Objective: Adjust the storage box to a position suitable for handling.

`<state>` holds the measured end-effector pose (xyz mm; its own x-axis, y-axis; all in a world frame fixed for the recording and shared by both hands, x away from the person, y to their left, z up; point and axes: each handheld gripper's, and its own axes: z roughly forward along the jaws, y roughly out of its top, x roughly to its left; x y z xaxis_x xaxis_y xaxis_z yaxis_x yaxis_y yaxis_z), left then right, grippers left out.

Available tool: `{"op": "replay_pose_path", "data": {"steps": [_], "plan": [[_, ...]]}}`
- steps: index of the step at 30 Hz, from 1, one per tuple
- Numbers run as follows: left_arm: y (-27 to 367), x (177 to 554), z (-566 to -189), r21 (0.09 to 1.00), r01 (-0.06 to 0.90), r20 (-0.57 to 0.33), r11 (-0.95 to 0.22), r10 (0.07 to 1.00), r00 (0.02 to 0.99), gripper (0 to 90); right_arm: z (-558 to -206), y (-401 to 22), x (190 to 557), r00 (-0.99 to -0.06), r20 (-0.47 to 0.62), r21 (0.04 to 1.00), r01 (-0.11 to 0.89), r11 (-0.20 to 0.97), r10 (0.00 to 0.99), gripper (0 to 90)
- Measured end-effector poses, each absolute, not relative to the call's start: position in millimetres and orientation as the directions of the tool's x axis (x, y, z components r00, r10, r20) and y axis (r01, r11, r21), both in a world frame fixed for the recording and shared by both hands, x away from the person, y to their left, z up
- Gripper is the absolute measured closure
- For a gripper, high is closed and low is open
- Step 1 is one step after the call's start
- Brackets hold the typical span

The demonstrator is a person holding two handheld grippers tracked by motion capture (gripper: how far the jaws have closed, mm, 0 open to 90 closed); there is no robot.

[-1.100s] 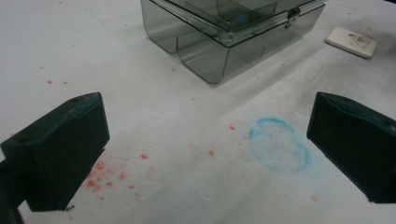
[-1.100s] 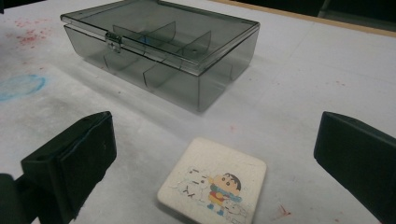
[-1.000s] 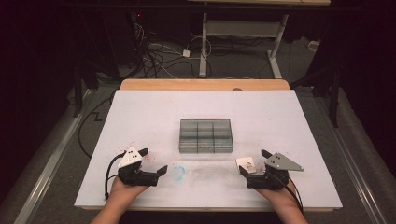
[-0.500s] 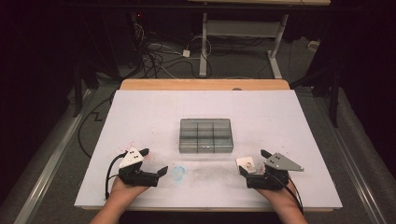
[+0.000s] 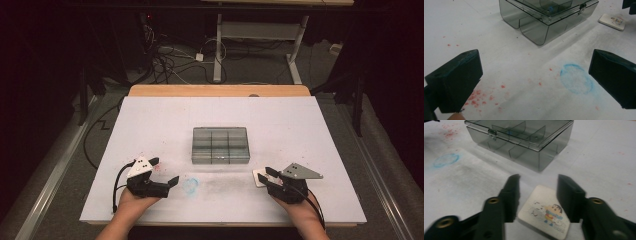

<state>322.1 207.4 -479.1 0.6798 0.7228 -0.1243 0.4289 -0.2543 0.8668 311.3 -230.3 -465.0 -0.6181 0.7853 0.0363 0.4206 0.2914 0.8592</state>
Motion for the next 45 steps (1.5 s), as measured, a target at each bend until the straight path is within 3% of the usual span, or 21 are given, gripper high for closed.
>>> {"op": "replay_pose_path", "data": {"steps": [6, 18, 25, 29, 30, 33, 41, 45], "plan": [[210.9, 324.4, -478.2, 0.854, 0.455, -0.168, -0.251, 0.694, 0.700, 2.5, -467.2, -222.8, 313.7, -0.642, 0.033, 0.827, 0.448, 0.339, 0.766, 90.0], [207.1, 322.9, -481.8, 0.857, 0.437, -0.136, -0.271, 0.700, 0.701, 2.3, -477.8, -196.2, 311.7, -0.689, -0.007, 0.733, 0.489, 0.472, 0.724, 90.0], [206.3, 322.4, -482.3, 0.857, 0.434, -0.135, -0.279, 0.691, 0.710, 2.3, -477.5, -208.2, 312.2, -0.661, 0.004, 0.730, 0.514, 0.449, 0.750, 90.0], [206.5, 322.5, -482.4, 0.858, 0.434, -0.139, -0.275, 0.689, 0.711, 2.3, -470.5, -219.7, 315.2, -0.656, 0.059, 0.773, 0.507, 0.381, 0.753, 63.8], [206.6, 322.6, -482.4, 0.858, 0.434, -0.139, -0.275, 0.689, 0.711, 2.3, -470.5, -219.7, 315.2, -0.656, 0.059, 0.773, 0.507, 0.381, 0.753, 63.8], [206.3, 322.6, -482.5, 0.858, 0.433, -0.138, -0.276, 0.689, 0.712, 2.2, -469.0, -226.1, 325.9, -0.635, 0.024, 0.780, 0.495, 0.382, 0.772, 36.5], [206.4, 322.8, -482.6, 0.858, 0.434, -0.140, -0.275, 0.687, 0.713, 2.0, -476.8, -226.1, 347.0, -0.626, 0.002, 0.740, 0.525, 0.420, 0.780, 24.4], [206.4, 322.8, -482.7, 0.858, 0.434, -0.141, -0.274, 0.687, 0.713, 2.0, -478.8, -224.0, 349.2, -0.630, -0.012, 0.722, 0.532, 0.443, 0.776, 24.0]]}}
